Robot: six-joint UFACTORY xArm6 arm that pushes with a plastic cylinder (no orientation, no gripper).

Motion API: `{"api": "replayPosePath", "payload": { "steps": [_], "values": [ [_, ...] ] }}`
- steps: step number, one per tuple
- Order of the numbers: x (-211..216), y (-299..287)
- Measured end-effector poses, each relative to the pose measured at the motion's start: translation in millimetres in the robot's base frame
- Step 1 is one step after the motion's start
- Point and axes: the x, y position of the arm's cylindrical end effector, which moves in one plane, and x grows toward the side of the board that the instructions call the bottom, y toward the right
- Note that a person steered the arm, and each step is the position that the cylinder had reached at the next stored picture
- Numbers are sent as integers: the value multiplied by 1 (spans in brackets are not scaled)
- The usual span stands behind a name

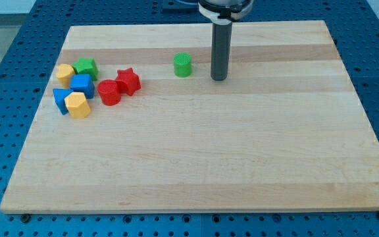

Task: Move the green circle parallel to the green star

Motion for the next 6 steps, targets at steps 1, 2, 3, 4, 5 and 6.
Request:
{"api": "replayPosePath", "payload": {
  "steps": [1, 2, 3, 4, 5, 6],
  "values": [
    [-13, -3],
    [-25, -14],
    [-29, -31],
    [-29, -58],
    [-29, -86],
    [-29, -109]
  ]
}}
